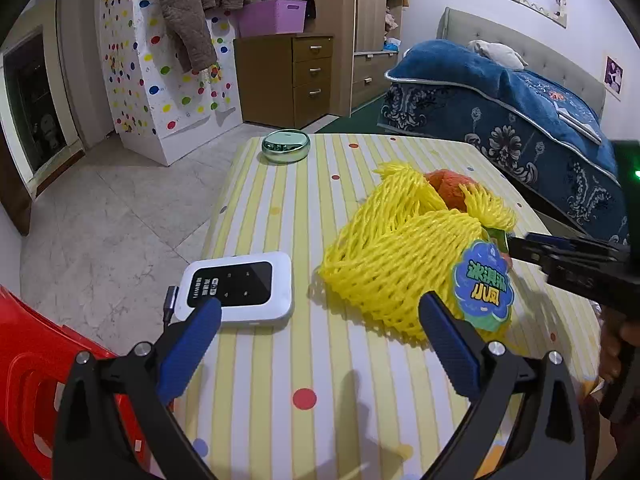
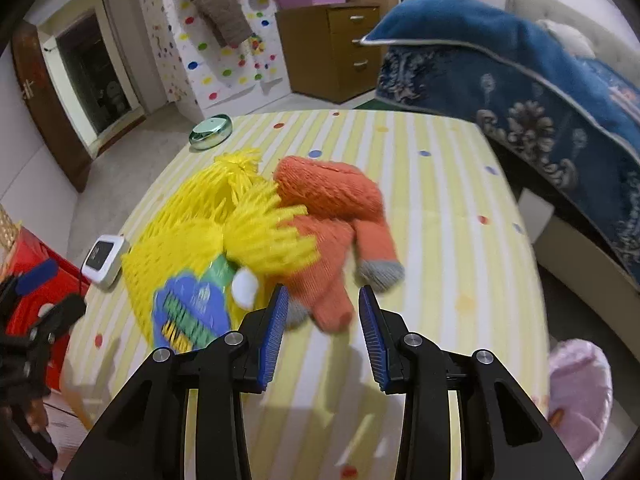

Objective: Collect trash
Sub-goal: 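Move both grippers back over the table, then grasp the orange knit glove with the right gripper while the left gripper grasps the yellow foam net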

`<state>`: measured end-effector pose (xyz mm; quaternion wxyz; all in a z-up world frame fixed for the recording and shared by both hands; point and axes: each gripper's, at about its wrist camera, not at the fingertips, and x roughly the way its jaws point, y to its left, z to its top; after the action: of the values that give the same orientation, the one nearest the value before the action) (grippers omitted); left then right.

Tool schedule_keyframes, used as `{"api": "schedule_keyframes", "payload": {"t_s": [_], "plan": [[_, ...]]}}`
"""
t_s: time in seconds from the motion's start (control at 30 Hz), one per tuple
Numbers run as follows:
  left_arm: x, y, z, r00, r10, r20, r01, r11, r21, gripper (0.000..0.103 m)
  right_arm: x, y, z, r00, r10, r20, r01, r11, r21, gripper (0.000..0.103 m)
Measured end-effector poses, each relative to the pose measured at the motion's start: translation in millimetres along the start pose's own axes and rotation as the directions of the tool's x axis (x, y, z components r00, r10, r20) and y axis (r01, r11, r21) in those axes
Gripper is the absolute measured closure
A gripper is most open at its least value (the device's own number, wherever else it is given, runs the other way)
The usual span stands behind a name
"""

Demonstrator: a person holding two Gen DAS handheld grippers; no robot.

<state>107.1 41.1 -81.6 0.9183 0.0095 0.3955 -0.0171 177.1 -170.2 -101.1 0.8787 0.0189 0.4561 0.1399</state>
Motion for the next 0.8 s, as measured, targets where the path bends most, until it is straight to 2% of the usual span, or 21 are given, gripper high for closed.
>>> {"api": "schedule_keyframes", "payload": {"t_s": [0.13,0.2,0.27,0.47,0.67,0.8], "plan": [[3,-6,-7,0.999,-0.025,-0.023,0.025,1.000,0.007,0.007,27,-2,6,0.999,0.008,-0.052,-0.008,1.000,0.009,0.067],[3,-9,-11,0.999,-0.026,-0.030,0.027,0.999,0.018,0.007,26,-3,4,0.998,0.032,-0.049,-0.031,0.999,0.016,0.088],[1,-12,-15,0.999,-0.036,-0.036,0.037,0.999,0.021,0.007,18,-1,0,0.999,-0.011,-0.041,0.011,1.000,0.000,0.094],[-3,-27,-23,0.996,-0.075,-0.044,0.077,0.996,0.038,0.007,-23,-19,-36,0.995,-0.100,-0.026,0.100,0.995,-0.004,0.094],[-3,-46,-27,0.995,-0.088,-0.053,0.092,0.994,0.065,0.007,-60,-41,-86,0.992,-0.104,-0.074,0.109,0.993,0.055,0.094],[-2,-56,-24,0.995,-0.085,-0.057,0.089,0.994,0.067,0.007,-73,-39,-101,0.990,-0.119,-0.072,0.122,0.991,0.047,0.093]]}}
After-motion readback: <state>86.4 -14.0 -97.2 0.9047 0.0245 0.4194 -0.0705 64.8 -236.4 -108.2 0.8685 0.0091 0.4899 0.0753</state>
